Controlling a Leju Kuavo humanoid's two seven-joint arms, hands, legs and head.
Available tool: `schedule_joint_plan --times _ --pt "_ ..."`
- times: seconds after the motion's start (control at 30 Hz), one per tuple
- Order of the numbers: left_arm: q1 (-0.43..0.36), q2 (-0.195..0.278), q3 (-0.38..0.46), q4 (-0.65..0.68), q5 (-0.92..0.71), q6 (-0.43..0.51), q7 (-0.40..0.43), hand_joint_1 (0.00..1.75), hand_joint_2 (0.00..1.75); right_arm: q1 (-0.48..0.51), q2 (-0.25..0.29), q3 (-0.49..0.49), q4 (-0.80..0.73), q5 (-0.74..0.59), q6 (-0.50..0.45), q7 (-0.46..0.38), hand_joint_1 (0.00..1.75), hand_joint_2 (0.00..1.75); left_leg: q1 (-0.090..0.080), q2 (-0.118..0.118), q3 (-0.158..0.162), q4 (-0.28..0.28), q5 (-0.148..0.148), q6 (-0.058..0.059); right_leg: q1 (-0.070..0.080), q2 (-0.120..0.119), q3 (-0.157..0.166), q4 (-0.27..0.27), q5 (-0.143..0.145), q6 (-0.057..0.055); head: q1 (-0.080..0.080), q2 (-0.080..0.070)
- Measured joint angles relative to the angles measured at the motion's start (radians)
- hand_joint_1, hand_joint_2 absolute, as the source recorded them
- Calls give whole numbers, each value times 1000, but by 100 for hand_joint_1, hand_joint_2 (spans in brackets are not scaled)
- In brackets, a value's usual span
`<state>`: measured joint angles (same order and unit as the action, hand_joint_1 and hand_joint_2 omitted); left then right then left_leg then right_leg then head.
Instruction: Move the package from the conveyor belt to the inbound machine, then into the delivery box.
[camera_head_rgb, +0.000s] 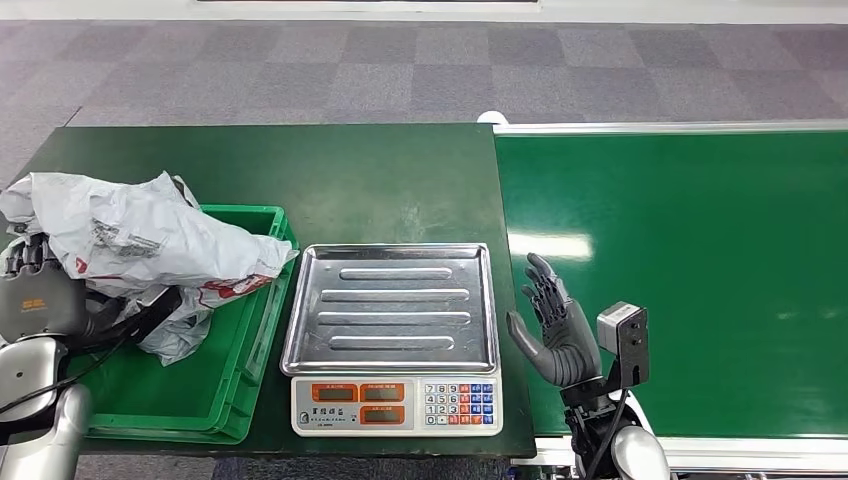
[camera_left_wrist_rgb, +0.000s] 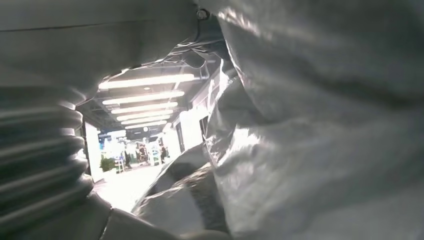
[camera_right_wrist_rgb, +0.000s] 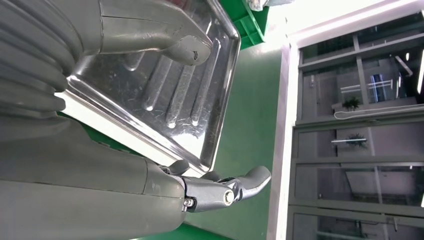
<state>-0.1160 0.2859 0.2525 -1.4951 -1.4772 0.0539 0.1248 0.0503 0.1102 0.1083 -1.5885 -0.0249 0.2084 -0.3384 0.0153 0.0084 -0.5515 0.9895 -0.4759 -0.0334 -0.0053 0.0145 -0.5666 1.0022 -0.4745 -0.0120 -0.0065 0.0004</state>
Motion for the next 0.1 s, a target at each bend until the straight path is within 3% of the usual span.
schedule_joint_plan --times 0.1 --pt "9 3 7 6 22 -26 -52 0 0 3 0 0 0 -1 1 -4 0 175 0 -1 0 0 0 0 0 0 0 0 0 0 0 0"
